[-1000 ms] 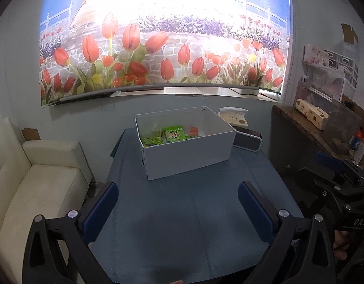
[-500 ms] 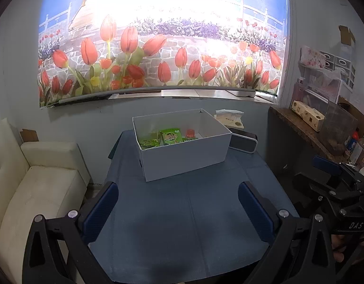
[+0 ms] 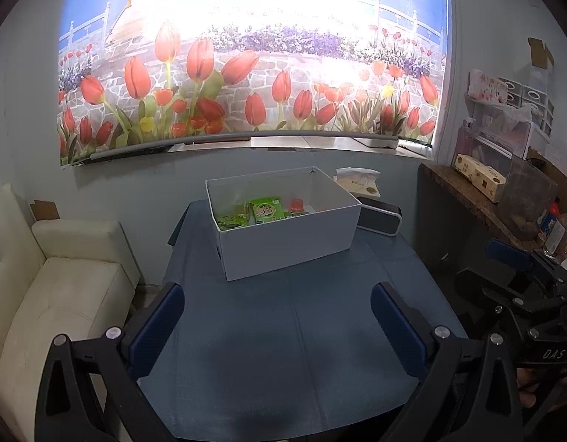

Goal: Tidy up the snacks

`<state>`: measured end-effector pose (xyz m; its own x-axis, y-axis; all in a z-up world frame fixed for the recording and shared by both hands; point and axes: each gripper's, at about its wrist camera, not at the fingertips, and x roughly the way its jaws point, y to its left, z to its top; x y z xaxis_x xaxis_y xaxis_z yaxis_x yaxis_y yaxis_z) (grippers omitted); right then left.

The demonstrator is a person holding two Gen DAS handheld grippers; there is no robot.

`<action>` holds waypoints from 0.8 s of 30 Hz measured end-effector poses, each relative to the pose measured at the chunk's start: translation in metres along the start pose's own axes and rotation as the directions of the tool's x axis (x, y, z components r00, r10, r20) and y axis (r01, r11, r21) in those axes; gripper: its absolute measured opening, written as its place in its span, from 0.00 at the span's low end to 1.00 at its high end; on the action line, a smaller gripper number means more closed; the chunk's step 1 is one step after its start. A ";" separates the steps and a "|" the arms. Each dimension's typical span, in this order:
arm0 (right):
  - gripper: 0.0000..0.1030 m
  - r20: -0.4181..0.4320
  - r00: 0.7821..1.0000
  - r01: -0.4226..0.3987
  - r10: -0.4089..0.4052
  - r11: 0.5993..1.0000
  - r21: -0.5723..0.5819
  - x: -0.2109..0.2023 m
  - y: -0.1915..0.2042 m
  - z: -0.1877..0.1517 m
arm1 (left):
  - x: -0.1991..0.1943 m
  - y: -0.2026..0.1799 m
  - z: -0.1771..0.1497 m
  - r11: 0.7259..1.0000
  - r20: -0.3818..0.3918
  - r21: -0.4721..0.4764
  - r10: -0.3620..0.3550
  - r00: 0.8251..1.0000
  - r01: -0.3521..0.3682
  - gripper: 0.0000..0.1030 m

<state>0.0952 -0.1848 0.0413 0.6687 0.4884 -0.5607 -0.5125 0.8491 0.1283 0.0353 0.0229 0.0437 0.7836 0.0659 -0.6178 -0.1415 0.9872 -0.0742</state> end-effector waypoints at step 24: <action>1.00 -0.010 1.000 -0.008 0.008 1.000 0.000 0.001 0.003 0.001 | 0.002 0.000 -0.001 1.000 -0.008 0.004 -0.009 1.000 0.009 1.00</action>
<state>0.0952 -0.1816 0.0422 0.6593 0.4927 -0.5680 -0.5175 0.8454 0.1326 0.0365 0.0226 0.0416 0.7799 0.0557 -0.6234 -0.1319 0.9883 -0.0768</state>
